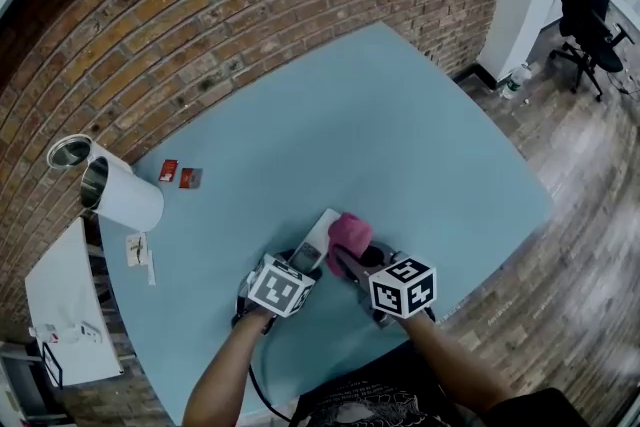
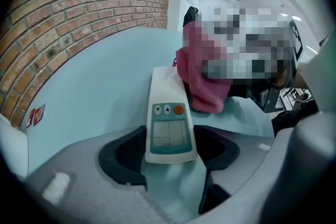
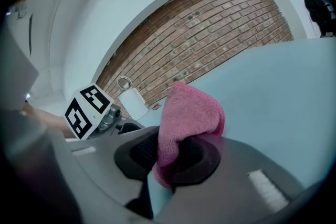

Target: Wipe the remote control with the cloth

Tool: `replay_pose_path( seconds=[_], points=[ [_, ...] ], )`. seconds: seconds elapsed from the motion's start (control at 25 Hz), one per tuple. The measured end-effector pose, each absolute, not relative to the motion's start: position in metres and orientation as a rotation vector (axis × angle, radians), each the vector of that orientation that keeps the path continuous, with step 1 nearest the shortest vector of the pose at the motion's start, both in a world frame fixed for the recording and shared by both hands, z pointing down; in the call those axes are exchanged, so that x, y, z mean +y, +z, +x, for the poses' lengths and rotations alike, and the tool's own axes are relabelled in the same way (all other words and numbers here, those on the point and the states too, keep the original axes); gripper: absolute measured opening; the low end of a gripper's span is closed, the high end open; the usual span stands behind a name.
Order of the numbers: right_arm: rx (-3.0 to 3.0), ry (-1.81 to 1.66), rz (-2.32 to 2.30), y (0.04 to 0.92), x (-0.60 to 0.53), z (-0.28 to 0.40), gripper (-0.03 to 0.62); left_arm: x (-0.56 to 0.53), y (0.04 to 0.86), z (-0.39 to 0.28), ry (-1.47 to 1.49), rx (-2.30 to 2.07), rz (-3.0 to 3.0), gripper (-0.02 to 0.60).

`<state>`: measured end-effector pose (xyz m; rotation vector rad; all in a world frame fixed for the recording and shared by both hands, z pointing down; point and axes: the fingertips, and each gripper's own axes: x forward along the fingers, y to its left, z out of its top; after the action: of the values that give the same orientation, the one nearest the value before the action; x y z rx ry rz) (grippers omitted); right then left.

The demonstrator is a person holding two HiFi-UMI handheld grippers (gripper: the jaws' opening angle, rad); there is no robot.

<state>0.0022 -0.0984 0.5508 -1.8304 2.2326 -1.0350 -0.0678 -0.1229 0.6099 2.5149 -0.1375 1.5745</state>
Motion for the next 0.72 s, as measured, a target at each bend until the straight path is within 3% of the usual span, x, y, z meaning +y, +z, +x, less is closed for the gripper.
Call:
replay_pose_path(
  seconds=[0.4,0.72],
  points=[
    [2.283,-1.057,-1.791,0.551,-0.087,-0.033,0.064,-0.123,0.614,-0.066,1.545,-0.142,2.556,0.288],
    [2.426,-1.012,-1.766,0.535,-0.094,-0.023,0.064,-0.118,0.616,-0.066,1.573,-0.128,2.534,0.290]
  ],
)
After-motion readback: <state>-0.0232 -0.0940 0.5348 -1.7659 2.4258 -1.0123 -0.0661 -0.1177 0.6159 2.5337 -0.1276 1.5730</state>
